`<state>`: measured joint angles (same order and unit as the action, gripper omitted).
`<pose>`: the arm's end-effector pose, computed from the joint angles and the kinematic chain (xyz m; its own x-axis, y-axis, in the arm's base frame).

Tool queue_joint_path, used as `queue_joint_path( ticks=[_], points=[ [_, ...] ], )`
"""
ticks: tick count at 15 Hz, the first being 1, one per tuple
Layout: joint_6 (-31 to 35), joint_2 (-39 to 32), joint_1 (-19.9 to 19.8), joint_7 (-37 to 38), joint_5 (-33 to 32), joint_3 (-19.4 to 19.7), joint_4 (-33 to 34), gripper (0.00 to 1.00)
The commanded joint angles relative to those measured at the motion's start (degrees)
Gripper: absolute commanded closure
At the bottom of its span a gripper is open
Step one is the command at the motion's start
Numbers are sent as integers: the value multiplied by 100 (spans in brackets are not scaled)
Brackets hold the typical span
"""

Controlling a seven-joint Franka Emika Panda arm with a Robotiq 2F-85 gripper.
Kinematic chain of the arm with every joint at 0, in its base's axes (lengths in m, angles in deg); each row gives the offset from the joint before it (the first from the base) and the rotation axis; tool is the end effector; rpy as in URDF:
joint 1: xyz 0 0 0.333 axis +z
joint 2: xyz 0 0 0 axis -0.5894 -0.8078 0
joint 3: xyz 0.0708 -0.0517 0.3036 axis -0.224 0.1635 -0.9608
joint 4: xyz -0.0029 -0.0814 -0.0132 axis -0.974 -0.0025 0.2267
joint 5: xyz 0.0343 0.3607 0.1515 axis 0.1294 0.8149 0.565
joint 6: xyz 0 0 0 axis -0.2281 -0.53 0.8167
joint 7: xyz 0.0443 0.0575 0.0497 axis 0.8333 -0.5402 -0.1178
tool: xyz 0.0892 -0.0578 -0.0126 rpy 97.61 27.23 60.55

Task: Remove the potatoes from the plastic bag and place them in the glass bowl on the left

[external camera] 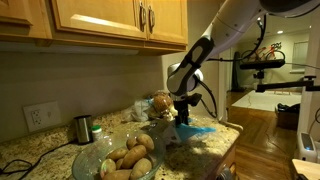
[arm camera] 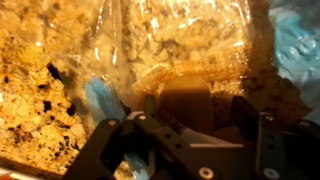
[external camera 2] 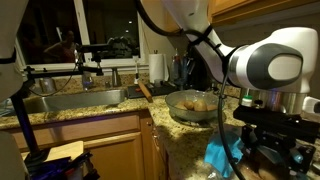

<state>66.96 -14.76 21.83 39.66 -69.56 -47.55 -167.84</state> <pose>0.6060 -0.2345 0.2440 0.9953 0.0742 -0.0628 0.0799 -0.9924 0.0937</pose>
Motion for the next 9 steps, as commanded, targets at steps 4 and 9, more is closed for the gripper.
queue_joint_path(
  ticks=[4, 9],
  points=[
    [101, 20, -224, -370, 190, -244, -47, 70],
    [26, 202, -317, -629, 365, -407, -275, 71]
  ],
)
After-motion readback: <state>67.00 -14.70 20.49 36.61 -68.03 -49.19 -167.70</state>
